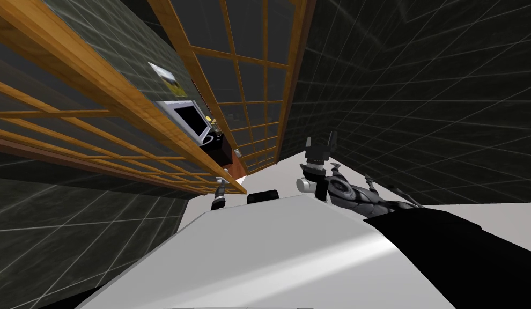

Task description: Pull the door open

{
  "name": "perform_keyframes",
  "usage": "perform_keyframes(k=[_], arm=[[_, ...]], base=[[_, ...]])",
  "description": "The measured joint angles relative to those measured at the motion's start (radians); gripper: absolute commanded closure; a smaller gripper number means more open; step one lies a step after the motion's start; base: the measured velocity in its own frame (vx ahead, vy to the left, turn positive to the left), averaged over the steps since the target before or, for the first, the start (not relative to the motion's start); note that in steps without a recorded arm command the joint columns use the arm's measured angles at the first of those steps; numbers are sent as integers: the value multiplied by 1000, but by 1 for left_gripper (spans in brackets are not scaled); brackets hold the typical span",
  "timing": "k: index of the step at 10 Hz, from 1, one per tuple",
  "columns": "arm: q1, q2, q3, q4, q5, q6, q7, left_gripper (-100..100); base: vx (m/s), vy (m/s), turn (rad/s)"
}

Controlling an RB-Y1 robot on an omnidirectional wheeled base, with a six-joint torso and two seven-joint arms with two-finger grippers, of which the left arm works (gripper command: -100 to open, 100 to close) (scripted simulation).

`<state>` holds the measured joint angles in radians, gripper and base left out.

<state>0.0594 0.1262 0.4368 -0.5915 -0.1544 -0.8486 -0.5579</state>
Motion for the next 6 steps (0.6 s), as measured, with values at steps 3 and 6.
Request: perform_keyframes(k=[3, 6], arm=[[-9, 2, 1, 13, 2, -3, 39, 100], [-14, 3, 4, 29, 5, -9, 94, 100]], base=[[-20, 8, -48], [-31, 47, -86]])
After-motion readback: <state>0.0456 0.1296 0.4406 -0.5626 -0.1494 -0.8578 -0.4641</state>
